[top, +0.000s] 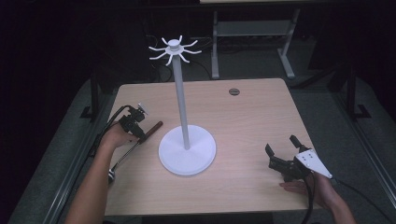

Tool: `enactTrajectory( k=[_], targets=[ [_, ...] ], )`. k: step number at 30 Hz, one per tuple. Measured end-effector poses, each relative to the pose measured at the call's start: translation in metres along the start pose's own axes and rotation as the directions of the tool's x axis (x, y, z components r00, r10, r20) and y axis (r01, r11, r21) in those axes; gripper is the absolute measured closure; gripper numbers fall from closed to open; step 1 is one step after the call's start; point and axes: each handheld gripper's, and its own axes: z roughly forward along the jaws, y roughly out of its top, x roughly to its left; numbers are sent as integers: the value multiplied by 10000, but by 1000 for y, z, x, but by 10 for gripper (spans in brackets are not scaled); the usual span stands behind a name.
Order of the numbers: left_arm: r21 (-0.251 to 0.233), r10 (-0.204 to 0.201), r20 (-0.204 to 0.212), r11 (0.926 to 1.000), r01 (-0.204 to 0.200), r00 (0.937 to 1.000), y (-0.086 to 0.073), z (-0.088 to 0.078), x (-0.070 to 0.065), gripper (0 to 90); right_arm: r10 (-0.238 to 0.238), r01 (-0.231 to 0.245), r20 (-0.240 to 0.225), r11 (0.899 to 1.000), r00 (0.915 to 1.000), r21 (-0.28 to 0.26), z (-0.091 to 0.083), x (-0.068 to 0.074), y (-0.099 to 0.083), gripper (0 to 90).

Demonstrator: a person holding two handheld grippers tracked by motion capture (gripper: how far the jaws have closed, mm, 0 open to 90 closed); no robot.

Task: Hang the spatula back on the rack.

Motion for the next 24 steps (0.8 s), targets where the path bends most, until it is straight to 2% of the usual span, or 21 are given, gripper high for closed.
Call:
enactTrajectory(
  k=[10, 24],
  targets=[
    [442, 168, 73, 9989, -171, 9998, 0, 8, 2, 665, 3, -3, 1, 10000, 10000, 1, 0, 0, 0, 20],
    [616, 207, 48, 9979, -209, 9998, 2, 13, 1, 710, -12, 12, 0, 10000, 10000, -4, 0, 0, 0, 21]
  ],
)
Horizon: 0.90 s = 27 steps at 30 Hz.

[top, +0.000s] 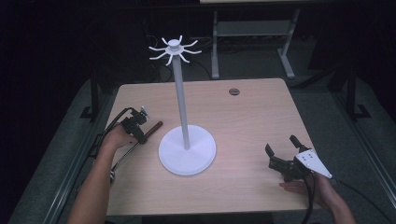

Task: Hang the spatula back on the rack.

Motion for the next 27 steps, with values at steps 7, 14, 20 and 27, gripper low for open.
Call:
enactTrajectory(
  k=[7, 14, 20, 27],
  targets=[
    [4, -201, -29, 9998, 201, 9998, 0, 0, 1, 727, 2, -2, 3, 10000, 10000, 3, 0, 0, 0, 20],
    [-159, -278, -164, 9995, 276, 9995, -1, -4, 1, 734, 8, -8, 4, 10000, 10000, 6, 0, 0, 0, 20],
    [-527, -386, -117, 9979, 379, 9992, -4, -12, 1, 734, -13, 13, 2, 10000, 10000, 0, 0, 0, 0, 20],
    [-1295, -415, 83, 9907, 422, 9991, -9, -29, 0, 733, -6, 6, 2, 10000, 10000, 0, 0, 0, 0, 20]
  ],
)
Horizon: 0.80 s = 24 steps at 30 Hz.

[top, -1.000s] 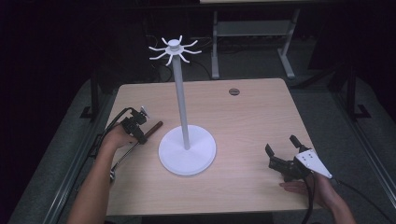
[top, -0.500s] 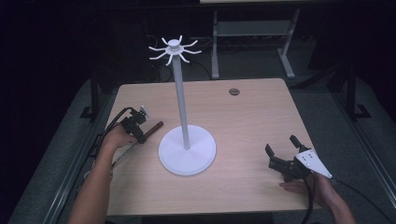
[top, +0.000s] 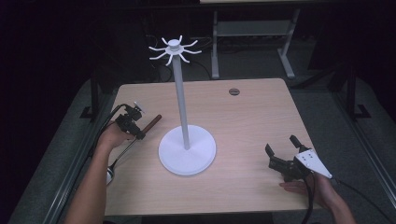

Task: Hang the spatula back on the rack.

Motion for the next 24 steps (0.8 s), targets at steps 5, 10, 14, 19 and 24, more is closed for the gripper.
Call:
enactTrajectory(
  k=[5, 10, 14, 19, 24],
  targets=[
    [-582, -52, 254, 9983, 67, 9997, -2, -11, -2, 733, -8, 8, 1, 10000, 10000, -2, 0, 0, 0, 20],
    [-1303, 28, 525, 9915, 40, 9986, -7, -23, -3, 733, -4, 4, 0, 10000, 10000, 1, 0, 0, 0, 20],
    [-1945, -92, 548, 9807, 197, 9985, -14, -31, -5, 733, -5, 5, 0, 10000, 10000, -1, 0, 0, 0, 20],
    [-2212, -110, 526, 9750, 224, 9986, -21, -39, -5, 733, -1, 1, 0, 10000, 10000, 0, 0, 0, 0, 20],
    [-2598, -171, 550, 9652, 309, 9983, -25, -47, -6, 733, -8, 8, -1, 10000, 10000, 0, 0, 0, 0, 20]
  ],
)
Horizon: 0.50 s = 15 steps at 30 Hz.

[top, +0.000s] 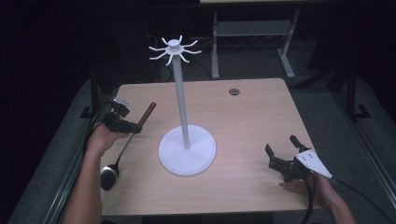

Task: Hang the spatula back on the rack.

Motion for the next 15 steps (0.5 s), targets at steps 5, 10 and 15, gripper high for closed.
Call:
enactTrajectory(
  k=[5, 10, 15],
  targets=[
    [-723, 1, 27, 9974, 1, 10000, -3, -13, -2, 733, 5, -5, 1, 10000, 10000, 2, 0, 0, 0, 20],
    [-1585, -31, 242, 9873, 68, 9997, -5, -24, -7, 733, 3, -3, 1, 10000, 10000, 0, 0, 0, 0, 20],
    [-2499, 91, 490, 9683, 34, 9988, -6, -37, -14, 733, 8, -8, 0, 10000, 10000, 1, 0, 0, 0, 20]
  ],
)
